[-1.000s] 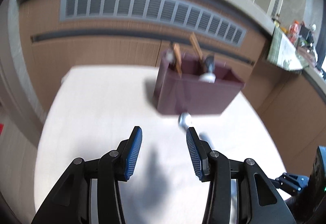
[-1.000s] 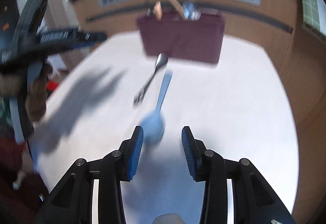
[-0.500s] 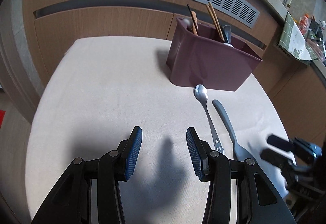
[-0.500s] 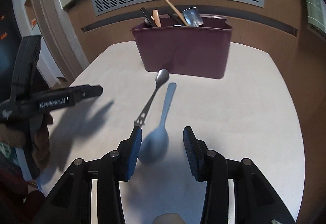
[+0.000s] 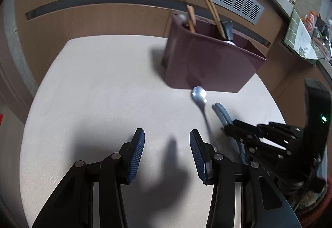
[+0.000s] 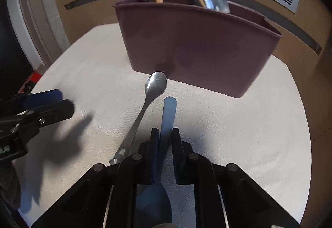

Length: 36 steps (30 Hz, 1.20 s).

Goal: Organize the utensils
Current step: 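Grasp the blue plastic spoon with the right tool while the left tool grasps the metal spoon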

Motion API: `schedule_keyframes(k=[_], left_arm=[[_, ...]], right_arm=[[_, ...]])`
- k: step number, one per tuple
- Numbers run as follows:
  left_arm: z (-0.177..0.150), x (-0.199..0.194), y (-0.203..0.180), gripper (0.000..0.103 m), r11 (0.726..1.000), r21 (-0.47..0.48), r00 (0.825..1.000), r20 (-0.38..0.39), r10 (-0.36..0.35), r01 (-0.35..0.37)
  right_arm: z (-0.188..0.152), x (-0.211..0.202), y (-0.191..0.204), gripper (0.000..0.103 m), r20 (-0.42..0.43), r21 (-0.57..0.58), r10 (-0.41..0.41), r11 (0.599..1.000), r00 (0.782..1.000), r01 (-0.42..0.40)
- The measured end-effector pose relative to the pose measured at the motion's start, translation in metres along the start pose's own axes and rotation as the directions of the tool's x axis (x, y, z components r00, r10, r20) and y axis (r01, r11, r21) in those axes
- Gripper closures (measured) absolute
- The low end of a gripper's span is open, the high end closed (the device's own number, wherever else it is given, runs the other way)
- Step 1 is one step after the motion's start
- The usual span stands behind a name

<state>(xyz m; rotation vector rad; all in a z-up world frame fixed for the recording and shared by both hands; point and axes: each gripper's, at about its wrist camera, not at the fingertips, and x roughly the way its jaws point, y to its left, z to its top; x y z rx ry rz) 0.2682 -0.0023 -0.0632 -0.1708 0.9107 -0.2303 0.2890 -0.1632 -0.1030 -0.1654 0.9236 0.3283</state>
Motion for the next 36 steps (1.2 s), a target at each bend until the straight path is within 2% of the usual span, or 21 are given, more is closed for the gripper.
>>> schedule_keyframes(k=[6, 8, 11, 15, 21, 23, 26, 28, 31, 36], left_arm=[[0.006, 0.028, -0.045, 0.057, 0.996, 0.082, 0.999, -0.038, -0.023, 0.026], [0.005, 0.038, -0.060, 0.057, 0.991, 0.131, 0.999, -0.045, -0.002, 0.008], [0.005, 0.053, -0.077, 0.057, 0.975, 0.211, 0.996, -0.045, 0.075, -0.064], [0.003, 0.060, -0.075, 0.057, 0.962, 0.263, 0.992, -0.076, 0.097, -0.074], [0.002, 0.052, -0.057, 0.055, 0.938, 0.333, 0.989, -0.070, 0.129, -0.099], [0.004, 0.053, -0.055, 0.055, 0.938, 0.338, 0.990, -0.080, 0.113, -0.079], [0.009, 0.058, -0.054, 0.055, 0.943, 0.332, 0.994, -0.107, 0.038, 0.000], [0.018, 0.065, -0.057, 0.056, 0.941, 0.339, 0.994, -0.106, 0.027, 0.011], [0.033, 0.077, -0.061, 0.064, 0.947, 0.320, 0.994, -0.107, 0.037, -0.001], [0.054, 0.095, -0.069, 0.065, 0.953, 0.297, 0.991, -0.103, 0.084, -0.051]], right_arm=[[-0.022, -0.028, -0.052, 0.094, 0.059, 0.131, -0.086, 0.988, 0.995, 0.078], [-0.029, -0.038, -0.073, 0.094, 0.073, 0.187, -0.101, 0.979, 0.992, 0.086], [-0.039, -0.046, -0.096, 0.094, 0.087, 0.249, -0.109, 0.965, 0.990, 0.085], [-0.053, -0.051, -0.116, 0.094, 0.100, 0.307, -0.096, 0.950, 0.990, 0.061], [-0.047, -0.043, -0.117, 0.094, 0.109, 0.337, -0.082, 0.941, 0.991, 0.041], [-0.047, -0.043, -0.116, 0.094, 0.116, 0.342, -0.073, 0.939, 0.991, 0.029], [-0.050, -0.040, -0.114, 0.094, 0.116, 0.344, -0.058, 0.939, 0.992, 0.015], [-0.051, -0.039, -0.113, 0.094, 0.114, 0.343, -0.056, 0.939, 0.992, 0.014], [-0.053, -0.040, -0.114, 0.094, 0.117, 0.349, -0.058, 0.937, 0.991, 0.013], [-0.054, -0.039, -0.112, 0.094, 0.124, 0.342, -0.062, 0.940, 0.990, 0.016]])
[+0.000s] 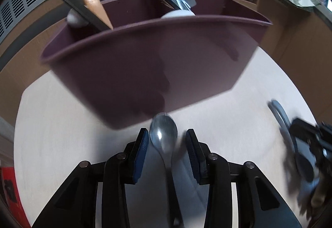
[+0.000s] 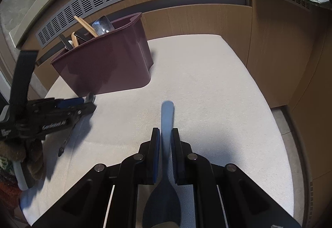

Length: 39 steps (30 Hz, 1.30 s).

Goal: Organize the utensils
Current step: 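Grasp the blue plastic spoon with the right tool while the left tool grasps the metal spoon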

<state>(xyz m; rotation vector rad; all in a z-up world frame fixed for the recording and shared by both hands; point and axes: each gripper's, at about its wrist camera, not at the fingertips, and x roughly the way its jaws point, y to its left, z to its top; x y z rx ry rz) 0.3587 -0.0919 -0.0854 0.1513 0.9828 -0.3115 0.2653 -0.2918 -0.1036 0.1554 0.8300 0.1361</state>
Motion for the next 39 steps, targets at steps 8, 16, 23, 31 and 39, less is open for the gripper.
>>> schedule_keyframes(k=[8, 16, 23, 31, 39], left_arm=[[0.000, 0.003, -0.008, 0.074, 1.000, -0.009, 1.000, 0.006, 0.012, -0.012], [-0.039, -0.023, -0.007, 0.074, 1.000, 0.007, 1.000, -0.008, -0.027, 0.027], [-0.083, -0.053, 0.007, 0.074, 0.996, -0.016, 0.996, -0.030, -0.087, 0.087], [-0.108, -0.070, 0.026, 0.073, 0.990, -0.040, 0.990, -0.021, -0.138, 0.138], [-0.112, -0.071, 0.020, 0.073, 0.991, -0.015, 0.991, -0.018, -0.133, 0.133]], right_arm=[[-0.001, 0.001, -0.002, 0.090, -0.004, 0.001, 0.012, 1.000, 1.000, -0.012], [0.001, -0.002, 0.000, 0.080, -0.016, -0.017, 0.001, 1.000, 1.000, -0.001], [0.009, 0.007, 0.009, 0.080, -0.079, -0.086, -0.067, 0.994, 0.995, 0.060], [0.022, 0.031, 0.014, 0.078, -0.156, -0.103, -0.122, 0.989, 0.980, 0.106], [0.022, 0.029, 0.030, 0.091, -0.116, -0.135, -0.114, 0.986, 0.987, 0.098]])
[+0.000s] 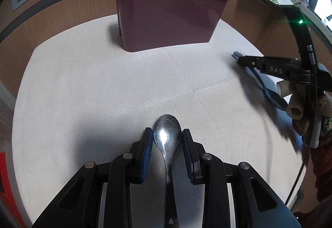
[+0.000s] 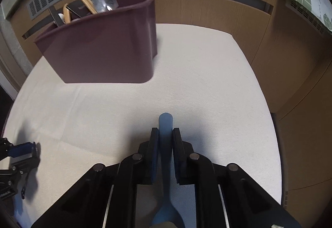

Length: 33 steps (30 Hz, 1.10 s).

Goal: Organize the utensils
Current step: 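Lift the blue spoon and metal spoon over the maroon holder and open both tools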

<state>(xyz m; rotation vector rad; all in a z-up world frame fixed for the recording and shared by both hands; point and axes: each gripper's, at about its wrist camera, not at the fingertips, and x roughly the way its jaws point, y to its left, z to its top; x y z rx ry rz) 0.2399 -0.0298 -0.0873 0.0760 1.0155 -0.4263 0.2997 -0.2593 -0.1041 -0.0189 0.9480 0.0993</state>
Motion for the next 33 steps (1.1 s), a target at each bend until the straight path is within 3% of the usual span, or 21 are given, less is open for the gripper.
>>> schedule_keyframes(k=[6, 13, 20, 33], left_arm=[[0.003, 0.004, -0.012, 0.073, 0.997, 0.031, 0.998, -0.004, 0.064, -0.064], [0.006, 0.007, -0.012, 0.074, 0.997, 0.011, 0.997, 0.016, 0.078, -0.078], [0.012, -0.017, -0.005, 0.074, 0.998, -0.062, 0.994, 0.105, 0.028, -0.021], [0.023, -0.078, -0.005, 0.074, 0.996, -0.089, 0.961, 0.276, 0.027, -0.002]], right_arm=[[0.000, -0.042, 0.008, 0.091, 0.130, 0.008, 0.062, 0.998, 0.990, -0.064], [-0.002, -0.086, 0.016, 0.091, 0.255, -0.002, 0.083, 0.996, 0.963, -0.086], [0.000, -0.098, 0.012, 0.091, 0.304, 0.004, 0.075, 0.997, 0.950, -0.080], [0.000, -0.109, 0.015, 0.091, 0.335, -0.010, 0.073, 0.997, 0.939, -0.074]])
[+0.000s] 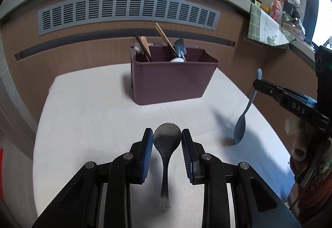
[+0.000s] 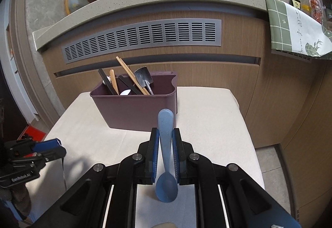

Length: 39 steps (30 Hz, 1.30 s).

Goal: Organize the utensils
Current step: 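Lift the blue spoon and metal spoon over the maroon holder and open both tools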

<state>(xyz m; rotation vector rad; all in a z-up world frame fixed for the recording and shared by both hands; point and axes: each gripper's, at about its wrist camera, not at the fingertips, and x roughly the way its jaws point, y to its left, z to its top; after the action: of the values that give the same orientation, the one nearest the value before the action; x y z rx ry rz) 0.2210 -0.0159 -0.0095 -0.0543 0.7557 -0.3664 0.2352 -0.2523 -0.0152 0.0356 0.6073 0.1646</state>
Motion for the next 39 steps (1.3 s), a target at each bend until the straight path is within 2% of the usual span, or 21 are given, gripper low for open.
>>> schedule_keyframes(k=[20, 25, 28, 30, 32, 35, 37, 39], left_arm=[[0.017, -0.024, -0.012, 0.074, 1.000, 0.018, 0.997, 0.080, -0.001, -0.001], [0.041, -0.037, -0.017, 0.074, 0.999, 0.034, 0.990, 0.141, -0.010, 0.005], [0.072, -0.054, -0.022, 0.074, 0.998, 0.059, 0.976, 0.219, -0.020, 0.007], [0.103, -0.074, -0.028, 0.074, 0.996, 0.089, 0.952, 0.304, -0.037, 0.010], [0.126, -0.086, -0.031, 0.074, 0.994, 0.106, 0.931, 0.361, -0.054, 0.017], [0.162, -0.095, -0.029, 0.074, 0.994, 0.106, 0.901, 0.427, -0.076, 0.034], [0.176, -0.089, -0.024, 0.074, 0.996, 0.087, 0.894, 0.442, -0.066, 0.031], [0.187, -0.075, -0.014, 0.074, 0.997, 0.052, 0.897, 0.436, -0.072, 0.055]], right_arm=[[0.008, -0.014, 0.006, 0.091, 0.029, -0.039, -0.016, 0.999, 0.999, 0.017], [0.019, -0.017, 0.009, 0.091, 0.053, -0.043, -0.021, 0.999, 0.998, 0.023], [0.046, -0.030, 0.009, 0.091, 0.104, -0.031, -0.019, 0.999, 0.994, 0.023], [0.068, -0.042, 0.011, 0.091, 0.154, -0.036, -0.019, 0.999, 0.988, 0.025], [0.100, -0.063, 0.016, 0.091, 0.251, -0.057, -0.033, 0.997, 0.967, 0.049], [0.135, -0.083, 0.023, 0.091, 0.348, -0.084, -0.031, 0.994, 0.937, 0.064], [0.152, -0.087, 0.028, 0.091, 0.384, -0.097, -0.023, 0.993, 0.923, 0.065], [0.163, -0.084, 0.033, 0.091, 0.410, -0.112, -0.027, 0.991, 0.912, 0.080]])
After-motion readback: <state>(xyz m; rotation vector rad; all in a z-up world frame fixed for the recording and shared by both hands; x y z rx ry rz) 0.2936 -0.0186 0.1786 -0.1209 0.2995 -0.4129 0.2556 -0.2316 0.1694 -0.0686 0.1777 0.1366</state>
